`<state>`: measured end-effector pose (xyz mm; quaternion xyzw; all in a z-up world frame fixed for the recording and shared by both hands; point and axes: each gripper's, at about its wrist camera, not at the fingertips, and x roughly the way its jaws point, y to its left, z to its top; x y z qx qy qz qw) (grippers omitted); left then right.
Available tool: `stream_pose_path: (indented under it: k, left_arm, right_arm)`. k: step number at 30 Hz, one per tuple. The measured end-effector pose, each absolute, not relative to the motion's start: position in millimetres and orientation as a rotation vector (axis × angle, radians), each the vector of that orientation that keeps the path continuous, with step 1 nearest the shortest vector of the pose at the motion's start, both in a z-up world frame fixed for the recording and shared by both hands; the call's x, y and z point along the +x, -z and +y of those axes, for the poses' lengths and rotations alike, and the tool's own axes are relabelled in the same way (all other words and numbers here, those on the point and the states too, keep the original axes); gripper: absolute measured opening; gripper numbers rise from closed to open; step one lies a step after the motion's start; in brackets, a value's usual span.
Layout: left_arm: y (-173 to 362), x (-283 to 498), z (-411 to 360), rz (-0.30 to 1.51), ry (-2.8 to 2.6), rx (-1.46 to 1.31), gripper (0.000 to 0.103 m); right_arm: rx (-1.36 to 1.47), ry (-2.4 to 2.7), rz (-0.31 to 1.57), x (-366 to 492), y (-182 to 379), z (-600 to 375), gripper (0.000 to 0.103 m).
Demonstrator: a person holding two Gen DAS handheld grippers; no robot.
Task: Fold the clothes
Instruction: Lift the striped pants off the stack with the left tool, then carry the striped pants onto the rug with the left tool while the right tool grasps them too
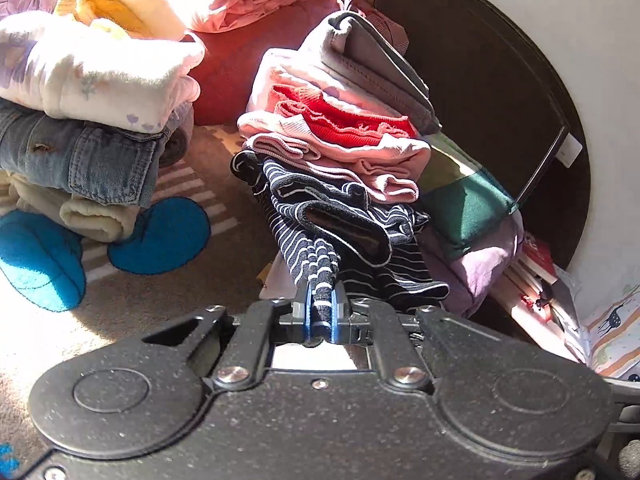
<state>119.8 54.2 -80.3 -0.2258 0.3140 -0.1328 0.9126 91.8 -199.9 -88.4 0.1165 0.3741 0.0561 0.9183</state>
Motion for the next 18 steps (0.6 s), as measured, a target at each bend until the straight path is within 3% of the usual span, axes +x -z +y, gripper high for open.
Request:
stream_pose_path:
  k: [9, 18]
  left_arm:
    - [7.3, 67.1, 83.4, 0.473, 0.247, -0.564, 0.005]
    - [-42.1, -1.3, 160.5, 0.335, 0.096, -0.589, 0.005]
  right_arm:
    - [0.234, -0.126, 0.705, 43.9, 47.2, -206.6, 0.102]
    - [0.204, -0.217, 0.656, 5.9, 14.5, -185.0, 0.102]
